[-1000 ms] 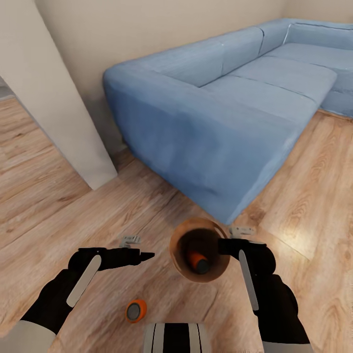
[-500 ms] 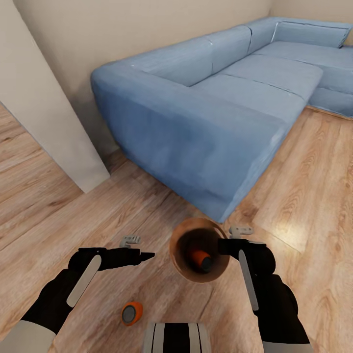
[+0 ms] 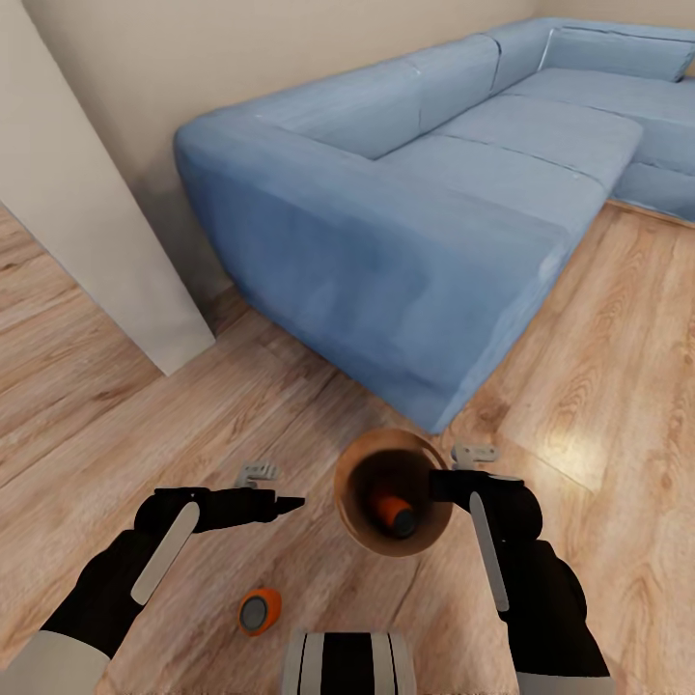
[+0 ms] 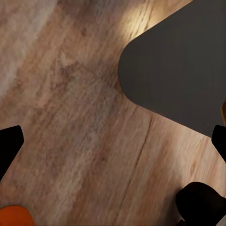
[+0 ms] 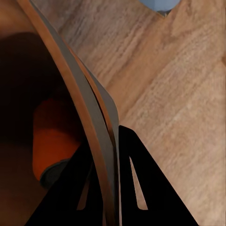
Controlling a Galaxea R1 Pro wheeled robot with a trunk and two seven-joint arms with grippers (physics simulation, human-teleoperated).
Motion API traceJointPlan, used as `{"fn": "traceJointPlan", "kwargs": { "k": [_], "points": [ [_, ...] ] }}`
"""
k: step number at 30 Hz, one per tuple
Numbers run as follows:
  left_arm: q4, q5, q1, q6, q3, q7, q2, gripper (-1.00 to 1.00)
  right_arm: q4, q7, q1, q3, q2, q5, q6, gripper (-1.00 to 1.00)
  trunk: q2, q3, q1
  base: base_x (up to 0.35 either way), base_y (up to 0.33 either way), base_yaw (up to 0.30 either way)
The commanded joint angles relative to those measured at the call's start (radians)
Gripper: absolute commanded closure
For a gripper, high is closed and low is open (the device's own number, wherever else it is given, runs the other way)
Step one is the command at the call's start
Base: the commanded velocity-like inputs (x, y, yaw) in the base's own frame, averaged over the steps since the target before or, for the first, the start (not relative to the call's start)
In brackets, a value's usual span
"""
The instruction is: Put the three can of soda from the living room inside the tash can in the kitchen.
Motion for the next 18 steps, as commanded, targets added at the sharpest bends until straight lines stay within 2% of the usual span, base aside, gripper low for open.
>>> {"fn": "traceJointPlan", "kwargs": {
  "k": [1, 18],
  "points": [
    [0.0, 0.0, 0.0, 0.0, 0.0, 0.0, 0.0, -1.0, 0.0, 0.003, 0.0, 0.0, 0.0, -0.021, 0.0, 1.0, 0.0, -0.001, 0.0, 0.0, 0.0, 0.0],
    [0.0, 0.0, 0.0, 0.0, 0.0, 0.0, 0.0, -1.0, 0.0, 0.004, 0.0, 0.001, 0.0, -0.021, 0.001, 1.0, 0.0, -0.026, 0.0, 0.0, 0.0, 0.0]
  ]
}}
